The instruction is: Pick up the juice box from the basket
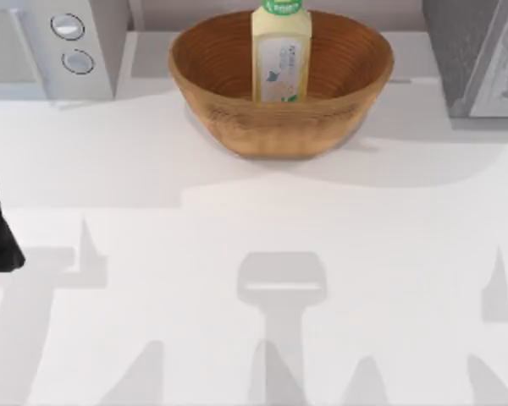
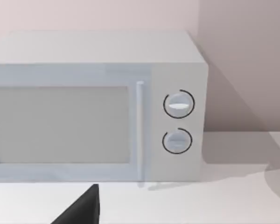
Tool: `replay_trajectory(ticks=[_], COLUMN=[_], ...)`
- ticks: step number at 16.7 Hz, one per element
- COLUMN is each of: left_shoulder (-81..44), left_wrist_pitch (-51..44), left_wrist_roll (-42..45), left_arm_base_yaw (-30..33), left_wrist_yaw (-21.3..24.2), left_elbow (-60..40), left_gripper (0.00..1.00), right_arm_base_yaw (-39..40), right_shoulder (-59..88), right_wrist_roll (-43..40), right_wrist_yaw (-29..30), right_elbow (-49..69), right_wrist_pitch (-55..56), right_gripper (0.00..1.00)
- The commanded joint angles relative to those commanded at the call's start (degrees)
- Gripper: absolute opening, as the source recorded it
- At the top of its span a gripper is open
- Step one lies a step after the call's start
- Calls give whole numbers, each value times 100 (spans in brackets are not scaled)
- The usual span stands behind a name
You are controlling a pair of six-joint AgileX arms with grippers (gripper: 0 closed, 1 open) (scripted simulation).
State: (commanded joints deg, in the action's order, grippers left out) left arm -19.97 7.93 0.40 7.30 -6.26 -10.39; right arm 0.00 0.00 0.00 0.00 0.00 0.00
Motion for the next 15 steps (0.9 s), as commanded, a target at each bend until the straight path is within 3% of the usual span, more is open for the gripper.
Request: replay_trajectory(ticks=[15], left_shoulder=[-8233], left_wrist_pitch=[3797], left_wrist_roll=[-42], left_arm_base_yaw=[2706], left_wrist_yaw=[-2651], left_elbow=[-4769], left_gripper=[100], right_arm_base_yaw=[0], right_shoulder=[0], right_wrist_roll=[0], right_wrist_yaw=[0], right_elbow=[0], right_wrist_pitch=[0], right_gripper=[100])
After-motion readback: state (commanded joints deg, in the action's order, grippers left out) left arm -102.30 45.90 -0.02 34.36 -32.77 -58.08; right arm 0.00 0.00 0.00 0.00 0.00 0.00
